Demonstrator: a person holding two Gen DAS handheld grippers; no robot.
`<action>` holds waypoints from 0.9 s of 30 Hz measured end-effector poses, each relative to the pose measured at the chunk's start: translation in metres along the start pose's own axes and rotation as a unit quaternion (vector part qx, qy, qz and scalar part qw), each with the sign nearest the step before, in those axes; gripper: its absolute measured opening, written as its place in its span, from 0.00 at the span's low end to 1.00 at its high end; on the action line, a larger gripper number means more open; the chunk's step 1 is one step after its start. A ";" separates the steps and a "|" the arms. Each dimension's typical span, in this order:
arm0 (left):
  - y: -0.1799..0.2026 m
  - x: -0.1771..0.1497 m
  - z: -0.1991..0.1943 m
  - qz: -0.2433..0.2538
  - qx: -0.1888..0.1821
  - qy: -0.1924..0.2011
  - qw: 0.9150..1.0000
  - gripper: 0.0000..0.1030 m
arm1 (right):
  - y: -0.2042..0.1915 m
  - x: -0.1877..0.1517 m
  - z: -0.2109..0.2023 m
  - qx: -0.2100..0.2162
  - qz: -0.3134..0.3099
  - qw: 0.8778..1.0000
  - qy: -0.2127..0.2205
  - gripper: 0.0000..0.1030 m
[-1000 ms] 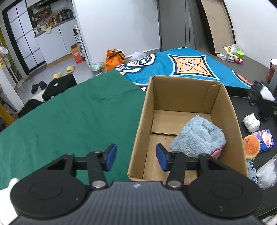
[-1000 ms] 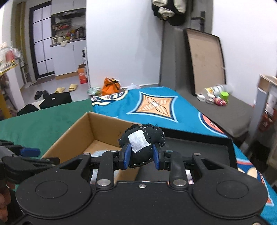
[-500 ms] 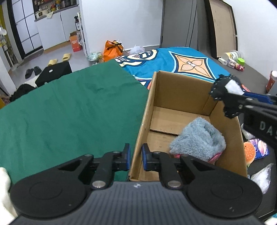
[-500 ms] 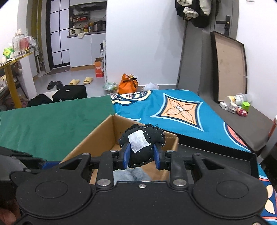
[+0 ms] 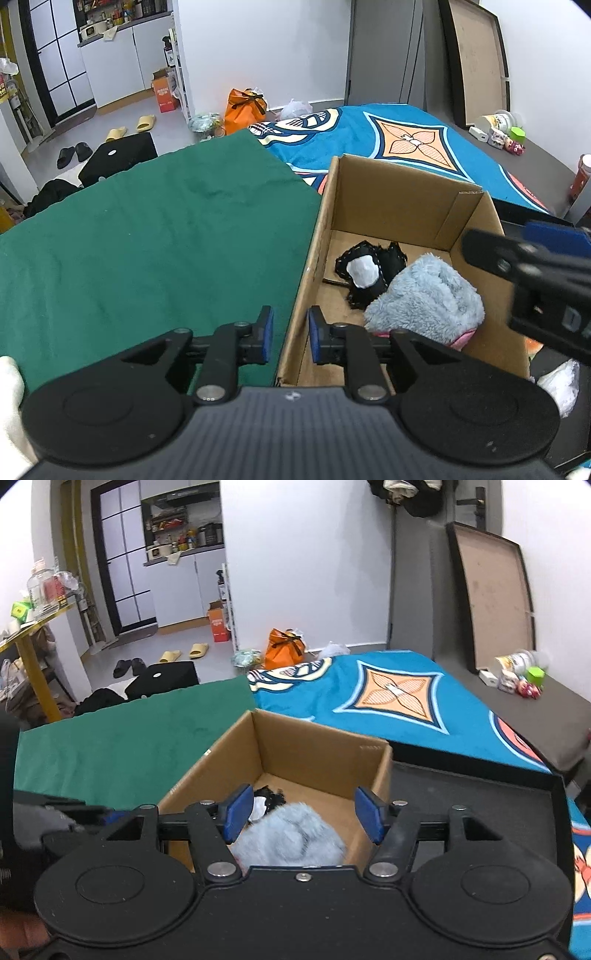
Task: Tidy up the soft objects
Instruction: 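Carry the black felt plush into the box and open the right gripper, then reach the right gripper to the clear plastic bag and grasp it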
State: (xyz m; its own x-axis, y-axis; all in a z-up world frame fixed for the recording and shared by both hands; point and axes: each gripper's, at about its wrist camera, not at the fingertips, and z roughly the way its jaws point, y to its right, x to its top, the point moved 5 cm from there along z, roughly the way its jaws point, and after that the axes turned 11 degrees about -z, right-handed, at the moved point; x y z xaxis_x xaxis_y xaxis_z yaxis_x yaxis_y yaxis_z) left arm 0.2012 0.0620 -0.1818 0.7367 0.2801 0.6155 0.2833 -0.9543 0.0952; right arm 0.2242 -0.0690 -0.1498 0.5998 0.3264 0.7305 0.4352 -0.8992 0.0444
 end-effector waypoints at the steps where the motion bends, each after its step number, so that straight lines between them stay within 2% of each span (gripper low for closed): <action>1: 0.000 0.000 -0.001 -0.001 0.001 0.001 1.000 0.26 | 0.002 -0.003 -0.002 -0.002 0.005 1.000 -0.001 0.59; 5: 0.001 0.001 -0.005 0.005 0.002 0.010 1.000 0.47 | 0.011 -0.016 -0.010 -0.010 0.022 1.000 -0.007 0.60; 9: 0.006 0.001 -0.012 0.017 -0.007 0.028 0.999 0.58 | 0.021 -0.029 -0.017 -0.017 0.034 0.999 -0.012 0.64; 11: 0.009 0.001 -0.016 0.023 -0.005 0.039 0.999 0.67 | 0.028 -0.035 -0.021 -0.021 0.043 0.999 -0.013 0.66; 16: 0.016 0.001 -0.016 0.040 0.004 0.038 0.998 0.72 | 0.047 -0.048 -0.030 -0.018 0.088 0.996 -0.018 0.69; 22: 0.024 -0.002 -0.016 0.064 0.018 0.039 0.997 0.77 | 0.070 -0.066 -0.042 -0.042 0.104 0.993 -0.024 0.77; 27: 0.030 -0.004 -0.017 0.084 0.025 0.041 0.995 0.82 | 0.085 -0.083 -0.048 -0.056 0.117 0.991 -0.029 0.79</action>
State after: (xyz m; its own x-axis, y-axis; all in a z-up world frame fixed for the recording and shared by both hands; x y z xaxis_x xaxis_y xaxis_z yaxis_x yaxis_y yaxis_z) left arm 0.1964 0.0308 -0.1683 0.7235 0.1065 0.6821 0.1923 -0.9800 -0.0509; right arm 0.1791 -0.1871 -0.1743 0.7140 0.1188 0.6900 0.2048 -0.9778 -0.0435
